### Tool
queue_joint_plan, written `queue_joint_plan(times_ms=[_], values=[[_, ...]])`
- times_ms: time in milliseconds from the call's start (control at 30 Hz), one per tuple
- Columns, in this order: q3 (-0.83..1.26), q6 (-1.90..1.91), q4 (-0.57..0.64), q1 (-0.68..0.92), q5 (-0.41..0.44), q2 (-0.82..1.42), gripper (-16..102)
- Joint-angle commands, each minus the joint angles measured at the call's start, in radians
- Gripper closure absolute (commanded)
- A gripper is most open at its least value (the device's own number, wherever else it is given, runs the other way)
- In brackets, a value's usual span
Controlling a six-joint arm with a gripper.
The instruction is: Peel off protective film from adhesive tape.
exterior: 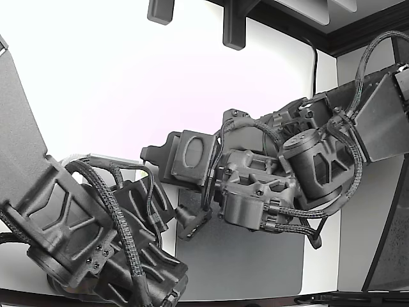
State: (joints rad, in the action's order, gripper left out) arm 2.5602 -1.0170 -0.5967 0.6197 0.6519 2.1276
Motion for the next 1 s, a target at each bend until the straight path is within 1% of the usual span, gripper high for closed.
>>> queue_joint_plan(times_ms=[0,967], values=[[-0.032,0.003,0.003,-0.006,0.003,0.014,97],[-0.04,0.005,-0.006,0.002,0.014,0.005,97]])
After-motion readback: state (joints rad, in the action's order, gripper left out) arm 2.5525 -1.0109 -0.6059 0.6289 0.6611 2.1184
